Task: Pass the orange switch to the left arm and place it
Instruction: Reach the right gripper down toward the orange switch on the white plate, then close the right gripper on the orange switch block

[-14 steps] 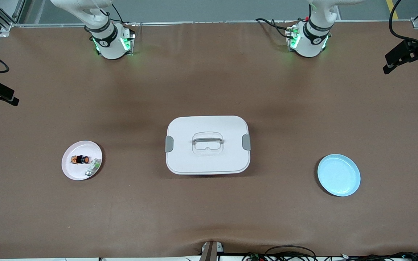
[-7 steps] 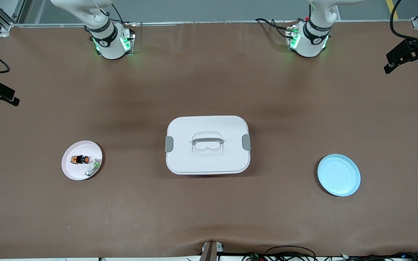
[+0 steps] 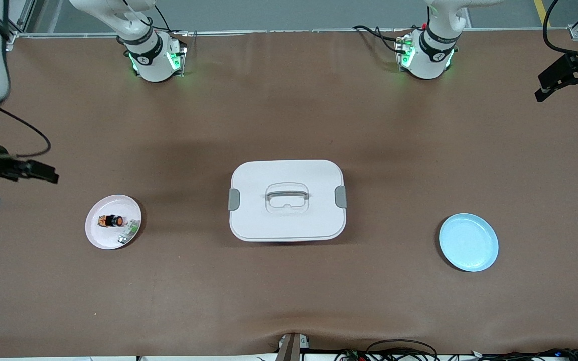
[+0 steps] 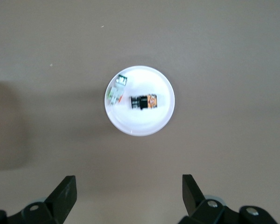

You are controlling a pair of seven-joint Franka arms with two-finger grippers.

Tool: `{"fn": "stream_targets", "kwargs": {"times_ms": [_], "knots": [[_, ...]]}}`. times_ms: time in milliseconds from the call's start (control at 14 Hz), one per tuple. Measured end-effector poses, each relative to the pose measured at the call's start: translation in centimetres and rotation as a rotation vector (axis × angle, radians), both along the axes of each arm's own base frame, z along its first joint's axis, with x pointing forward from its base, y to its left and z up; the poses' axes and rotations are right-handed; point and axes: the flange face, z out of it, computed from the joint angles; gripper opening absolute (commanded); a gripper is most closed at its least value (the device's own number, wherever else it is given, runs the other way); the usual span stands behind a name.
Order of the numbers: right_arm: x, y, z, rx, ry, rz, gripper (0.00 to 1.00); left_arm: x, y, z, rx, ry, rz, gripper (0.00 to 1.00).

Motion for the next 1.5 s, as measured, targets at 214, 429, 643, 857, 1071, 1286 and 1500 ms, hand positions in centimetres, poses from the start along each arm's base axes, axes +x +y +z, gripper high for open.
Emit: {"fn": "stream_targets", "kwargs": {"times_ms": [214, 429, 643, 857, 1071, 1286, 1500], "knots": [[1.9, -0.1, -6.6, -0.012, -0.036, 0.001, 1.0, 0.0, 0.3, -0.1, 0.0, 0.005, 0.006, 1.0], [2.4, -0.5, -12.0, -0.021, -0.038, -0.002, 1.0, 0.0, 0.2, -0.1, 0.0, 0.006, 0.004, 1.0], [2.7, -1.5, -16.3, -0.027, -0.007, -0.016, 1.0, -0.1, 0.2, -0.2, 0.001, 0.015, 0.004, 1.0], [2.9, -2.2, -20.2, -0.03, 0.023, -0.025, 1.0, -0.2, 0.2, -0.2, 0.001, 0.019, 0.004, 1.0], [3.0, -2.3, -23.6, -0.025, 0.038, -0.024, 1.0, -0.2, 0.1, -0.2, 0.001, 0.02, 0.002, 1.0], [3.1, -2.6, -26.8, -0.004, 0.04, 0.008, 1.0, -0.2, 0.0, -0.2, 0.001, 0.022, 0.001, 1.0], [3.4, -3.1, -28.6, -0.007, 0.014, 0.065, 1.0, -0.3, 0.0, -0.3, 0.001, 0.027, 0.0, 1.0]]}}
